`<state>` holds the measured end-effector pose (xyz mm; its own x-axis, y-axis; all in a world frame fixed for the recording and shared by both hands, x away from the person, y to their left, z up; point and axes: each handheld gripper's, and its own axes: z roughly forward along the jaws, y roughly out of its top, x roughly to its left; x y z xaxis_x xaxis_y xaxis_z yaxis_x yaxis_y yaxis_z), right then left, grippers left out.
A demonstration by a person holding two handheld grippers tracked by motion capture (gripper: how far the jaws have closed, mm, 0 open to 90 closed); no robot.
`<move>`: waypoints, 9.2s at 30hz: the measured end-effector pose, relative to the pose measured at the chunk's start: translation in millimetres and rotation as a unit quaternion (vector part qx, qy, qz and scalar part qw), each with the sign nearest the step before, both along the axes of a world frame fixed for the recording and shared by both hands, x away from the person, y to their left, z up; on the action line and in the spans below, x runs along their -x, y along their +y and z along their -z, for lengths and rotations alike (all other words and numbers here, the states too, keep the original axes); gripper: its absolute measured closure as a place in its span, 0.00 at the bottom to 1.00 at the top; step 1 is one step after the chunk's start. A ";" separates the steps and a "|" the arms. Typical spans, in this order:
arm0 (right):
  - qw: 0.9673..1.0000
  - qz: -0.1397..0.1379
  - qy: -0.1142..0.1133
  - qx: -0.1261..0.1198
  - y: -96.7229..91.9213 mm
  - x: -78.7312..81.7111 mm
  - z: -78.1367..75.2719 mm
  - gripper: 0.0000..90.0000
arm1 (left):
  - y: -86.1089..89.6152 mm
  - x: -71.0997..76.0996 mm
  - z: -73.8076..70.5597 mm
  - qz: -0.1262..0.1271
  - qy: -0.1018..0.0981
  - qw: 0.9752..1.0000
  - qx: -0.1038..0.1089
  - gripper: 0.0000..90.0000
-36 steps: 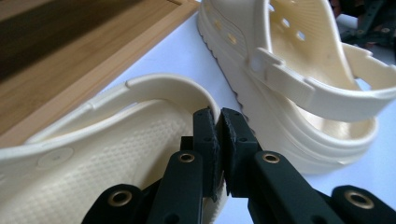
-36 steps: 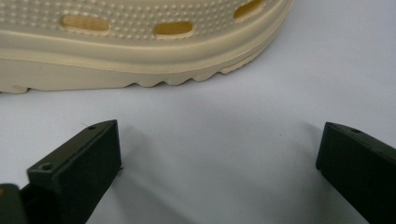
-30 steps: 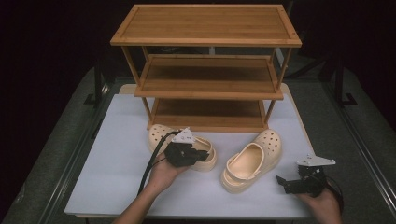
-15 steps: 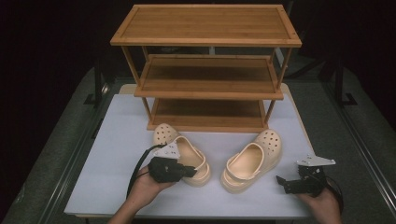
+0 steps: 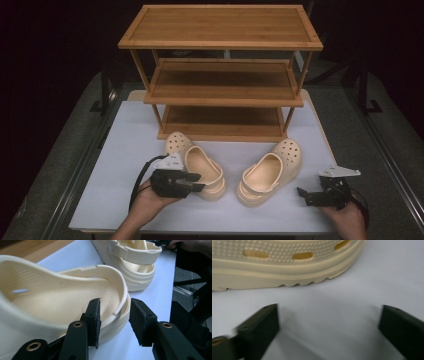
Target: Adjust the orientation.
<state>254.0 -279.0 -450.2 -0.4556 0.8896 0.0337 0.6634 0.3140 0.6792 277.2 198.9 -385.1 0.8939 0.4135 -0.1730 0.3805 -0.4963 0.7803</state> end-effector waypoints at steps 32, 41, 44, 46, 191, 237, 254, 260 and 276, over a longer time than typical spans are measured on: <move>0.963 -0.261 -0.030 -0.053 178.9 -84.2 -108.7 1.00 | 99.6 -35.6 15.0 -0.152 -0.012 0.988 -0.029 1.00; 0.958 -0.286 0.013 -0.025 233.0 -109.7 -89.1 1.00 | 89.6 -56.3 30.2 -0.167 -0.006 0.985 -0.050 1.00; 0.957 -0.290 0.021 -0.013 243.0 -114.6 -80.6 1.00 | 85.7 -58.5 35.6 -0.165 -0.001 0.984 -0.060 1.00; 0.957 -0.289 0.029 -0.008 248.2 -117.4 -74.7 1.00 | 83.0 -59.1 38.5 -0.163 0.000 0.984 -0.065 1.00; 0.997 -0.050 0.001 -0.066 -16.9 -55.1 -19.3 1.00 | 158.1 -6.2 65.4 -0.214 -0.028 0.969 -0.120 0.00; 0.986 -0.155 0.010 -0.067 80.9 -101.6 -21.7 1.00 | 158.0 -6.2 65.5 -0.215 -0.028 0.969 -0.118 0.00; 0.986 -0.143 0.005 -0.083 87.6 -90.8 -35.3 0.83 | 158.0 -6.2 65.5 -0.215 -0.028 0.969 -0.118 0.00; 0.985 -0.141 -0.009 -0.099 81.7 -64.0 -54.8 0.75 | 158.0 -6.2 65.6 -0.215 -0.028 0.969 -0.118 0.00; 0.982 -0.160 -0.017 -0.097 120.0 -52.3 -57.2 0.73 | 158.1 -6.2 65.5 -0.215 -0.028 0.969 -0.119 0.00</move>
